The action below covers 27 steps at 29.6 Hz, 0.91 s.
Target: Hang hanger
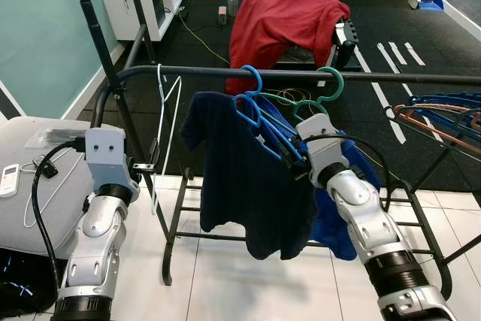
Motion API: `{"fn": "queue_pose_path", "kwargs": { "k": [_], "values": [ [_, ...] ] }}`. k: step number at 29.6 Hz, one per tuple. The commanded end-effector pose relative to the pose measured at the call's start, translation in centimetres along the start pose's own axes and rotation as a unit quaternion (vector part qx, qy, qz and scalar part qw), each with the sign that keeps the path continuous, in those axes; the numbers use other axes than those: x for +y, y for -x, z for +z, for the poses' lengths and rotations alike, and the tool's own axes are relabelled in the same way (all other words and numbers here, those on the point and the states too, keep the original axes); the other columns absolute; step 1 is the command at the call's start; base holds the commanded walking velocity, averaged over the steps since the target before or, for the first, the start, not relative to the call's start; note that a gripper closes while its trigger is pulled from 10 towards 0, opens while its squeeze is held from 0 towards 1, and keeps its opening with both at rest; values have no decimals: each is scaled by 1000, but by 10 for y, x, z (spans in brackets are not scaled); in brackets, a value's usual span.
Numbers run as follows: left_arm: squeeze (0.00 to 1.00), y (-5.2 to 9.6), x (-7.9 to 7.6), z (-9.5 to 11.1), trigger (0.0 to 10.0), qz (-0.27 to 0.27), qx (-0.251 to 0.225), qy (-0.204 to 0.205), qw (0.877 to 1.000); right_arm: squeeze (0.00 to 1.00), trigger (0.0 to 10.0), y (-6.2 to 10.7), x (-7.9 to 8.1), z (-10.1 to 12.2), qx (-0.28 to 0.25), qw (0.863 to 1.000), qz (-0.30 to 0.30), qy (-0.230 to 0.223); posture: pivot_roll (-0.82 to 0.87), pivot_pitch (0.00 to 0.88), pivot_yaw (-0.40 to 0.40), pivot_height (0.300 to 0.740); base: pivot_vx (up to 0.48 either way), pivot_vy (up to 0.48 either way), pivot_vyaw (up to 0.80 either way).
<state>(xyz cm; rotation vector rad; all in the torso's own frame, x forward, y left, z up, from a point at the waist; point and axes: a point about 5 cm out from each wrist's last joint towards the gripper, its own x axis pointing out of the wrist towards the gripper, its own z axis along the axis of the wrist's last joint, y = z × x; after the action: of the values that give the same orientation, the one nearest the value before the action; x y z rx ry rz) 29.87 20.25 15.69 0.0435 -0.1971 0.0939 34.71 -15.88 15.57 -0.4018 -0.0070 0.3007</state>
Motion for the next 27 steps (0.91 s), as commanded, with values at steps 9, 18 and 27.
{"fn": "queue_pose_path", "kwargs": {
  "k": [9, 18, 27],
  "values": [
    [0, 4, 6, -2, 10000, 8, 13, -17, 1000, 0, 0, -8, -6, -3, 11, 997, 6, -70, -99, 138, 27, 740, 0, 0, 0],
    [0, 3, 5, -3, 10000, 7, 15, -17, 1000, 0, 0, -10, -6, -6, 23, 997, 20, -69, -102, 138, 27, 740, 0, 0, 0],
    [0, 2, 3, -3, 10000, 6, 18, -12, 1000, 0, 0, -14, -11, 4, 7, 998, 20, -67, -109, 131, 20, 740, 0, 0, 0]
  ]
}}
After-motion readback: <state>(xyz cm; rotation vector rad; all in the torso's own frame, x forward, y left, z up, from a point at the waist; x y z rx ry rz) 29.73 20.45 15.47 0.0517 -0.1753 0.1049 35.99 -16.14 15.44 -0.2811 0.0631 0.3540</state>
